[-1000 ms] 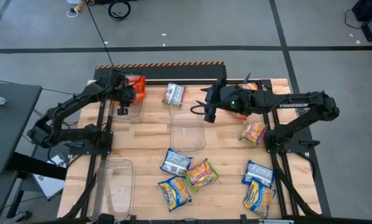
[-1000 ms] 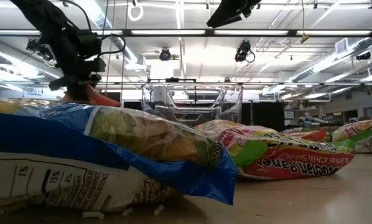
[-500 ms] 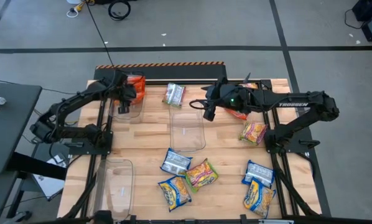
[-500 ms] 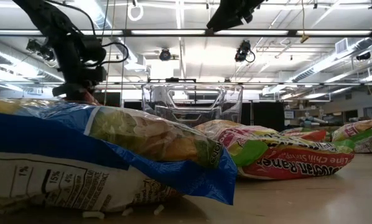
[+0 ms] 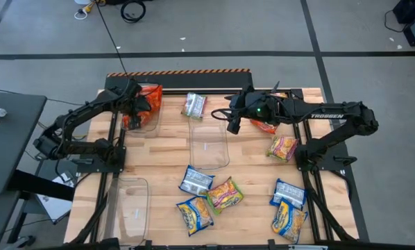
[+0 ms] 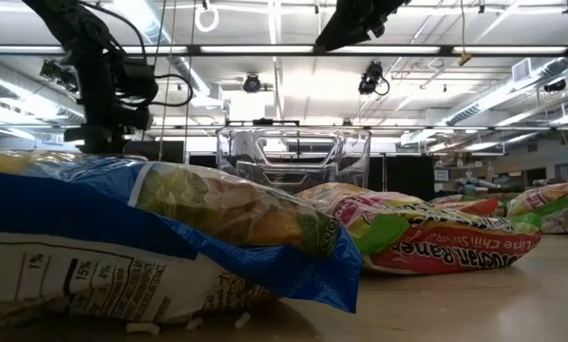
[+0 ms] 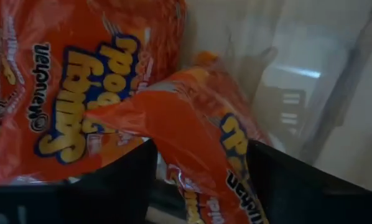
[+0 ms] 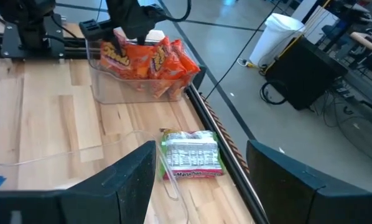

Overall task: Sort Maruchan noodles
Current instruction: Put the bottom orange noodle pack into the top transparent bin

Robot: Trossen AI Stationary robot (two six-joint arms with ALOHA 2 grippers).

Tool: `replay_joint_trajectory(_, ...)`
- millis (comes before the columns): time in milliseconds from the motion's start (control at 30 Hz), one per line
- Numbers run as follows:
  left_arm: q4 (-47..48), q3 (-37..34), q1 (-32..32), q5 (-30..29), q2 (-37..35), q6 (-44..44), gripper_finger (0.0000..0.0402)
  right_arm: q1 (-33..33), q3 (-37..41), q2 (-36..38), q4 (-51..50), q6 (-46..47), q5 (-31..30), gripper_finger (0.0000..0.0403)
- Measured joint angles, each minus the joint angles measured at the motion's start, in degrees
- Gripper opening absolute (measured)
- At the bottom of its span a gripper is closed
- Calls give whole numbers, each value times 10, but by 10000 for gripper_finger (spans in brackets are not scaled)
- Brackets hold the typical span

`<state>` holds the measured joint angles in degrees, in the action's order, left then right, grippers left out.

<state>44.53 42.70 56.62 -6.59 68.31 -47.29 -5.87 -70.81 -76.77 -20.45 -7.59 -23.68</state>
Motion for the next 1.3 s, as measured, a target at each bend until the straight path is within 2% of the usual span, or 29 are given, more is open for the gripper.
replay_joint_trajectory(200,-40,1,-21,-13,0,-56,180,-3,0,0,-2,-13,7,254)
replay_joint_trajectory(400,-50,1,-67,-11,0,-171,101,-3,0,0,-2,-27,9,254)
replay_joint_trajectory(567,-23,2,-78,-29,-1,-227,64,-3,0,0,-8,-30,9,254)
replay_joint_trajectory(700,-11,2,-89,-60,-1,-239,56,-3,0,0,-35,-29,9,254)
replay_joint_trajectory(900,-65,2,-157,-136,-1,-240,55,-3,0,0,-63,-27,9,254)
replay_joint_trajectory(1100,-78,2,-180,-184,-1,-258,55,-3,0,0,-64,-27,9,254)
replay_joint_trajectory(1300,-87,2,-178,-191,-1,-203,55,-3,0,0,-64,-26,9,254)
